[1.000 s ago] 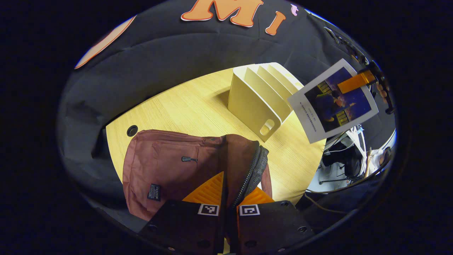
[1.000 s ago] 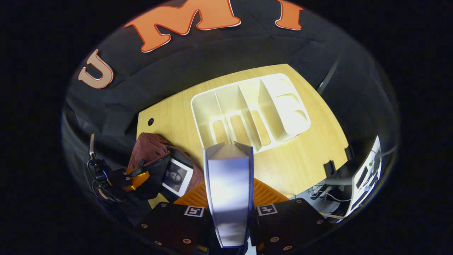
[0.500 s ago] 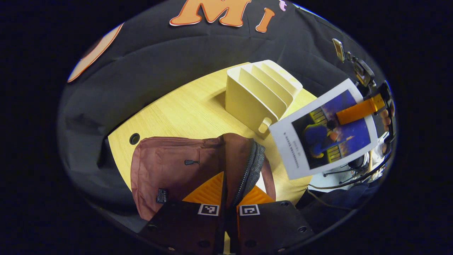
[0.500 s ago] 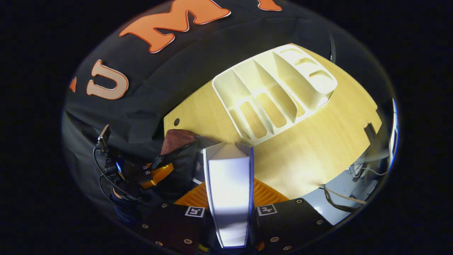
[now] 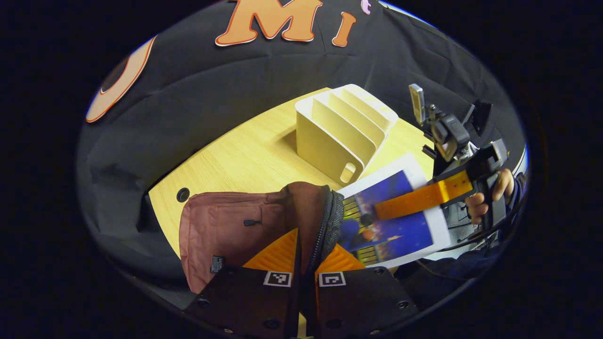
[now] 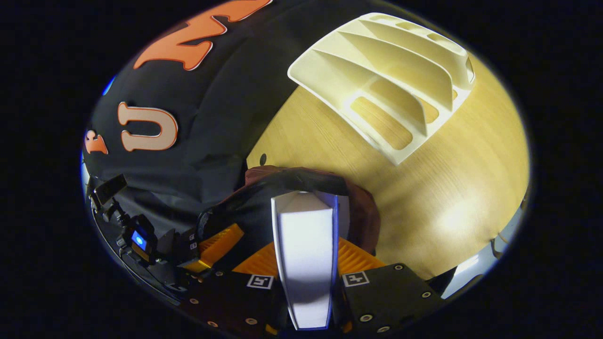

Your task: Open the schoolbag, grab two books from the bookshelf and put them into the schoolbag.

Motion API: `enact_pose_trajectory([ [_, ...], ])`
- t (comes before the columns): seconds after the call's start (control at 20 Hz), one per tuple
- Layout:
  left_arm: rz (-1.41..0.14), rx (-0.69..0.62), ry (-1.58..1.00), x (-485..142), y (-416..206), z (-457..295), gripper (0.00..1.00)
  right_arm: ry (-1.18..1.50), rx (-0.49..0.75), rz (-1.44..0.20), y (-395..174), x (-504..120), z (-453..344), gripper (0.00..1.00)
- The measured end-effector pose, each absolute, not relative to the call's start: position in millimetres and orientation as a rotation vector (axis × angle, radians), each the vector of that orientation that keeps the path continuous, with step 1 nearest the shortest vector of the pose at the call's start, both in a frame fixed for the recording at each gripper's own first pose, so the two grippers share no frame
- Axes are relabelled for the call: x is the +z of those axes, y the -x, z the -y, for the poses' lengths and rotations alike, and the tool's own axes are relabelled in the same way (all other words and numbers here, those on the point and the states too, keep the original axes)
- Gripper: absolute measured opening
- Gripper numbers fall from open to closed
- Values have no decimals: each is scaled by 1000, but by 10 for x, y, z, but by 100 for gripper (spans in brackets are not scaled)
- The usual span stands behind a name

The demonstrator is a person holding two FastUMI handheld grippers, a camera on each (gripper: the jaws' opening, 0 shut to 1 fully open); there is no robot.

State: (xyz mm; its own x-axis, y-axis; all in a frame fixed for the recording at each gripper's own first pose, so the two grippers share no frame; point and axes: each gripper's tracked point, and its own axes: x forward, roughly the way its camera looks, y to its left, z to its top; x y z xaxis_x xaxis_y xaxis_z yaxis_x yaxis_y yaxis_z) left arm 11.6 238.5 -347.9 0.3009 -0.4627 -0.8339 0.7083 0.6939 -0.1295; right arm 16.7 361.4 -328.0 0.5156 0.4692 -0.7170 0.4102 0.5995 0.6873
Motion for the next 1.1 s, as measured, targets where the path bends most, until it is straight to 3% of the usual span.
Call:
enact_pose_trajectory([
  [0.8, -963, -789, -271, -3369, 93, -2120, 7, -1134, 187, -1023, -492, -3951, -4499, 41],
  [1.0, -964, -761, -270, -3371, 105, -2160, 7, -1104, 144, -1077, -508, -4167, -4569, 50],
  [1.1, -973, -746, -226, -3367, 96, -2206, 7, -1016, 82, -1126, -368, -4267, -4423, 64],
])
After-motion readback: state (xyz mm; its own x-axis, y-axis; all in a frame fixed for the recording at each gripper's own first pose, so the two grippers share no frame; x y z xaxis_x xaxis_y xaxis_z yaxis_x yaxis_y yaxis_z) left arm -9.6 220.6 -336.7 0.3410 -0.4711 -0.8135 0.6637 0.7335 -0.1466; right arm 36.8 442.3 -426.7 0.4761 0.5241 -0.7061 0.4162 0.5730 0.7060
